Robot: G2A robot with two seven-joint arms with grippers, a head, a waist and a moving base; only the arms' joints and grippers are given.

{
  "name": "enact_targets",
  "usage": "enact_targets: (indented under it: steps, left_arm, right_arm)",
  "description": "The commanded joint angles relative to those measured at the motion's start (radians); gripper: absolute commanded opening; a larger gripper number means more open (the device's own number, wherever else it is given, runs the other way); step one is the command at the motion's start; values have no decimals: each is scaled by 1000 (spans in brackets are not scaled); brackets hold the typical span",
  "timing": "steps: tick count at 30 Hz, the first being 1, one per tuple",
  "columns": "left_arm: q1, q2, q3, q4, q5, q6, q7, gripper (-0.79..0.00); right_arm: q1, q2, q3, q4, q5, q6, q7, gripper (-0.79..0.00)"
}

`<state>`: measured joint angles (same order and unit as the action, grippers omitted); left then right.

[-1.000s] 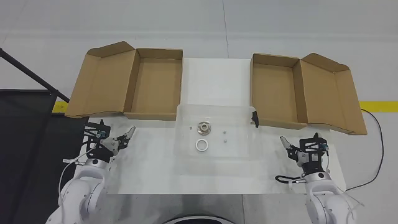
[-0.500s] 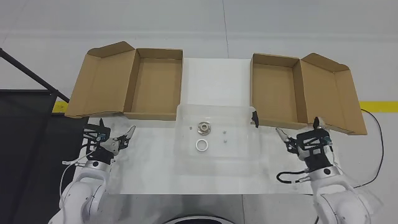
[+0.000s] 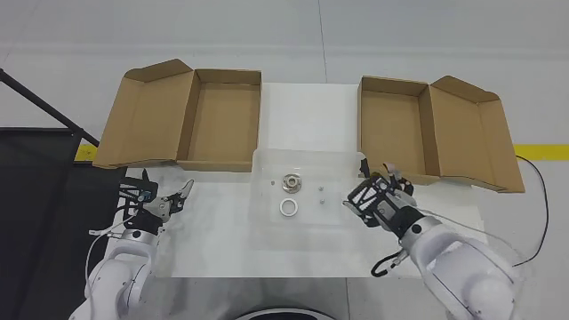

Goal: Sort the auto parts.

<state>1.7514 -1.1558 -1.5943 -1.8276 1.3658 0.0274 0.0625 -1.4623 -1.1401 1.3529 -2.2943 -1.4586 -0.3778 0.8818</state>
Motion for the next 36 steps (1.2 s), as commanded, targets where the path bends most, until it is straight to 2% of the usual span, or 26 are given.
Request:
enact_targets:
  steps: [1, 12, 15, 21, 29, 36]
  left_arm:
    - [0, 0, 0, 0, 0, 0, 0, 0]
    - [0, 0, 0, 0, 0, 0, 0, 0]
    - [0, 0, 0, 0, 0, 0, 0, 0]
    - [0, 0, 0, 0, 0, 0, 0, 0]
    - [0, 0, 0, 0, 0, 0, 0, 0]
    - [0, 0, 0, 0, 0, 0, 0, 0]
  right_arm:
    - [29, -3, -22, 10, 9, 13, 32, 0]
    - [29, -3, -22, 10, 9, 13, 32, 0]
    - [42, -3, -55, 32, -9, -20, 19, 0]
    - [210, -26, -197, 134, 41, -1, 162, 0]
    - [448, -65, -323, 321, 263, 53, 412, 0]
    - [580, -88, -392, 474, 382, 74, 532, -357]
